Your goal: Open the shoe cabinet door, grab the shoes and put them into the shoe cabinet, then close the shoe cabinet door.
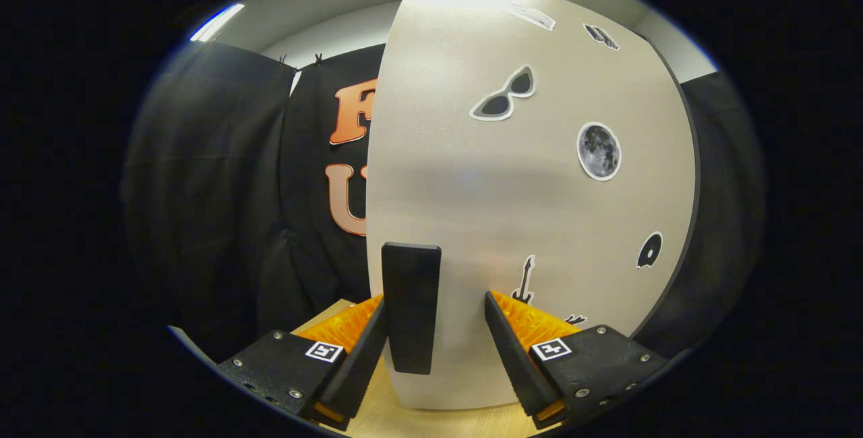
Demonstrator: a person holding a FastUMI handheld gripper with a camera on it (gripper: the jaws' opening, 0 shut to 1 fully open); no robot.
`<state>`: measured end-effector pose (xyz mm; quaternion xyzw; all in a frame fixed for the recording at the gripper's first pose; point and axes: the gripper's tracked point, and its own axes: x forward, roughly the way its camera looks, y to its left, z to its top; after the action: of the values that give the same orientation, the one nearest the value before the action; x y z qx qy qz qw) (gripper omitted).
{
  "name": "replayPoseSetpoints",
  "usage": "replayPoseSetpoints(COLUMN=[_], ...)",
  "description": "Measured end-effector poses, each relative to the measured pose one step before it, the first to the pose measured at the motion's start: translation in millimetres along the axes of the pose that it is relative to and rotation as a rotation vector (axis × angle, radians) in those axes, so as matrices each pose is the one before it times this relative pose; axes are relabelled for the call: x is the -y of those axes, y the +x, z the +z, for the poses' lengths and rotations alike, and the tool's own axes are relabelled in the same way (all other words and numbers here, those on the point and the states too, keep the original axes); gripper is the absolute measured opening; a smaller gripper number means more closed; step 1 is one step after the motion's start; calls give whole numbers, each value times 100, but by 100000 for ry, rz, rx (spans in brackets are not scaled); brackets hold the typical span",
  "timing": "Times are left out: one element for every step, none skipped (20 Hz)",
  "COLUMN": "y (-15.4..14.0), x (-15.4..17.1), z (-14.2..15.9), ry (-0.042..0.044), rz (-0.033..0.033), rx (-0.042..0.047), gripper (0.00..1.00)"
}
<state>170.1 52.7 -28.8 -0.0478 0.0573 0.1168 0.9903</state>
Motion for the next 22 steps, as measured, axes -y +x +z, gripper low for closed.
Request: replayPoseSetpoints(y=[60,54,61,66,129,-84,25,89,85,28,43,55,84,17,24,-38,30,45,63,-21,-30,-121], x=[-58,-38,-18,34,17,35,26,-7,-18,-1,23,-16,0,9,-1,47,-14,1,-50,-46,-31,-140], z=[18,-58,7,-122,-41,13,7,14,49,-3,-3,18,-12,-10,0,-11,103,-63,68,-14,48,-74], ry=[-903,-752,-911,-886,-957,-502,65,249,471,165,-16,28,241,-49,256,60,0,75,91,312,569,925], rz=[-1093,-1231,-1069,-984,-729,-714,-545,-493,-495,-480,-388,-478,-365,-326,-408,-369,-320,-176,67,183,423,655], rx=[430,36,359,17,76,45,19,-85,0,5,-46,-40,-95,-78,-89,-365,397,-195,350,-174,-181,-454], gripper=[86,86,86,87,87,88,88,89,89,89,89,89,89,89,89,89,89,90,90,90,90,90])
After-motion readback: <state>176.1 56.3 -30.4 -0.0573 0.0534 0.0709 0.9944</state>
